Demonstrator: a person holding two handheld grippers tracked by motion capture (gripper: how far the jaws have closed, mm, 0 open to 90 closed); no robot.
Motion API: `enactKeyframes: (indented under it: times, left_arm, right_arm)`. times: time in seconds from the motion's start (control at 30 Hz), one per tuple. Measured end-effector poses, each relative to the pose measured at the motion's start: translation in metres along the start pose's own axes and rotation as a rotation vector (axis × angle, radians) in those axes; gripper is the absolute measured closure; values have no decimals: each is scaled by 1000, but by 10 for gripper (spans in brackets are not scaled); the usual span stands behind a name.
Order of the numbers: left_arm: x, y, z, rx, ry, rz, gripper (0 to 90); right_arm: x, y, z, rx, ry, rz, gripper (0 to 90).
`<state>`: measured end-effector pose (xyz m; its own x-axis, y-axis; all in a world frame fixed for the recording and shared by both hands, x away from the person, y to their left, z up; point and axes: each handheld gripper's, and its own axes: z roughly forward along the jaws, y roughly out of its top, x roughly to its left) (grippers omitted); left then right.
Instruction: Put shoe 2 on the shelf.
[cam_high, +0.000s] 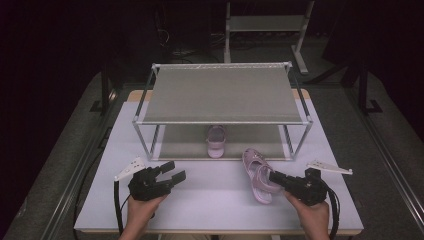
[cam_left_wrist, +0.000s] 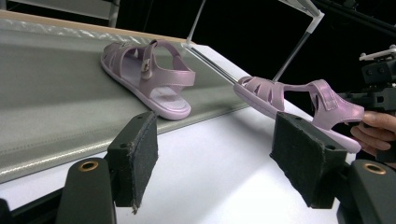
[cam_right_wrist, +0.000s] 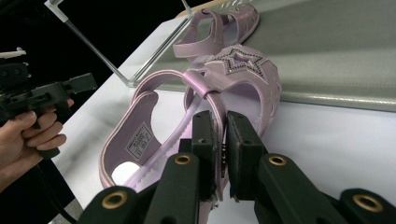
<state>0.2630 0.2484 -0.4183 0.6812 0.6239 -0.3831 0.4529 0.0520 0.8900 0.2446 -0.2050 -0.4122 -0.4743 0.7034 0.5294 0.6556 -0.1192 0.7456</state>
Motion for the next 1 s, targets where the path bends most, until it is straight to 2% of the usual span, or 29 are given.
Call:
enactKeyframes:
  times: [0.47, 1.0]
  left_arm:
    - [0, 1, -1, -3, 1, 1, 312]
    - [1, 1, -2, -2, 2, -1, 297]
  right_arm:
    - [6, 6, 14, -12, 3, -3, 821]
    - [5, 13, 28, -26, -8, -5, 822]
